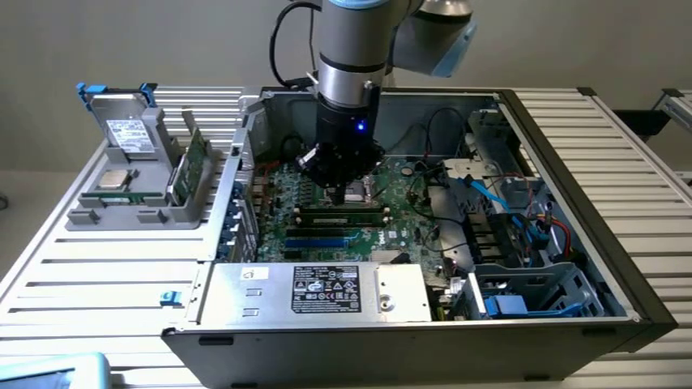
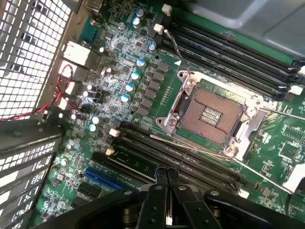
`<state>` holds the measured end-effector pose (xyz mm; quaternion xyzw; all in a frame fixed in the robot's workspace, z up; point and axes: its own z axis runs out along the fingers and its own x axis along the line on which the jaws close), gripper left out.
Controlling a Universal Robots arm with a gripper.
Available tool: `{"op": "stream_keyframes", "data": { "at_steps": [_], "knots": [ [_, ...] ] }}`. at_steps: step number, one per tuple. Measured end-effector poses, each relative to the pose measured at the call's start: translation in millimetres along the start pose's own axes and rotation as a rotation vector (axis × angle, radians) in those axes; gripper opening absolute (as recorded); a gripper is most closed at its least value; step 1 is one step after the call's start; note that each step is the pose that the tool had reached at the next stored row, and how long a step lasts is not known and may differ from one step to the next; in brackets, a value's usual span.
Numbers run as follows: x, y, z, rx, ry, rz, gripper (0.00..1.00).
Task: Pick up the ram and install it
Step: 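Press down the ram until it locks into place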
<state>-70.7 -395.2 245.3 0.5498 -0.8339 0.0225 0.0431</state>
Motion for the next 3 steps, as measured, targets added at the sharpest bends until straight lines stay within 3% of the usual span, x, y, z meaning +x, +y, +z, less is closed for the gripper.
{"op": "stream_keyframes", "data": {
  "at_steps": [3],
  "knots": [
    [0.0, 0.0, 0.0, 0.0000, 0.0000, 0.000, 0.11]
  ]
}}
